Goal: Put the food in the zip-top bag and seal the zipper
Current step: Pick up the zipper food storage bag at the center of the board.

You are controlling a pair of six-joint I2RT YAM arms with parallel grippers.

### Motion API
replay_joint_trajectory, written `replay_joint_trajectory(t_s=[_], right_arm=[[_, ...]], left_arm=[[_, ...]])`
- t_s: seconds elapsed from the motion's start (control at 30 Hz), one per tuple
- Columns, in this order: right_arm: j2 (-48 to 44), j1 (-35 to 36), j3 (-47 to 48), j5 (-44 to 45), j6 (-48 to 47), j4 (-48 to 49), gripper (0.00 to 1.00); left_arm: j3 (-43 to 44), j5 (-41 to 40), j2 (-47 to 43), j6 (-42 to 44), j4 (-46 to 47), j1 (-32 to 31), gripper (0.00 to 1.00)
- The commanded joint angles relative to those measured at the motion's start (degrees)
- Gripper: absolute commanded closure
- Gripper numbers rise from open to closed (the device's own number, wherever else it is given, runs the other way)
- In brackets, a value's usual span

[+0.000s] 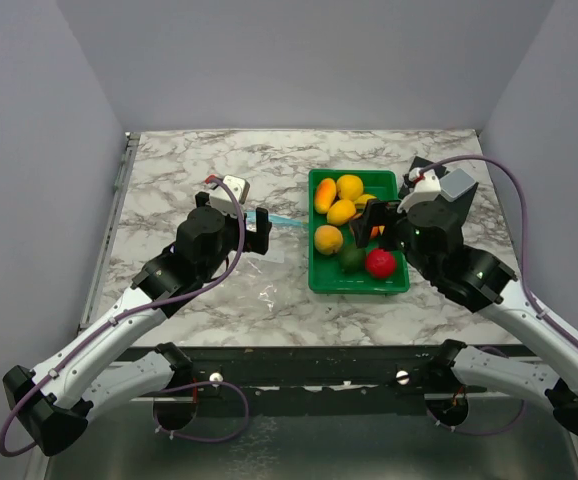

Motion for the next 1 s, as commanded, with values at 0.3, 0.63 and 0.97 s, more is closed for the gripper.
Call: replay_joint_trajectory(t_s=[0.3, 0.63, 0.97], right_arm=[[1.99, 0.17, 0.92, -4.55, -0.67, -4.21, 0.00], [6.42, 0.17, 0.04, -11.19, -2.02, -3.82, 0.06], [12.21, 0.30, 1.40, -19.39, -0.83, -0.10, 0.13]], left_arm=[[-0.14, -0.72, 0.04, 0.01, -1.24, 0.01, 0.01], [-0.11, -4.01, 0.15, -0.08, -1.88, 0.07, 0.01], [-0.04, -8.73, -0.55, -0.36, -2.62, 0.01, 0.01]])
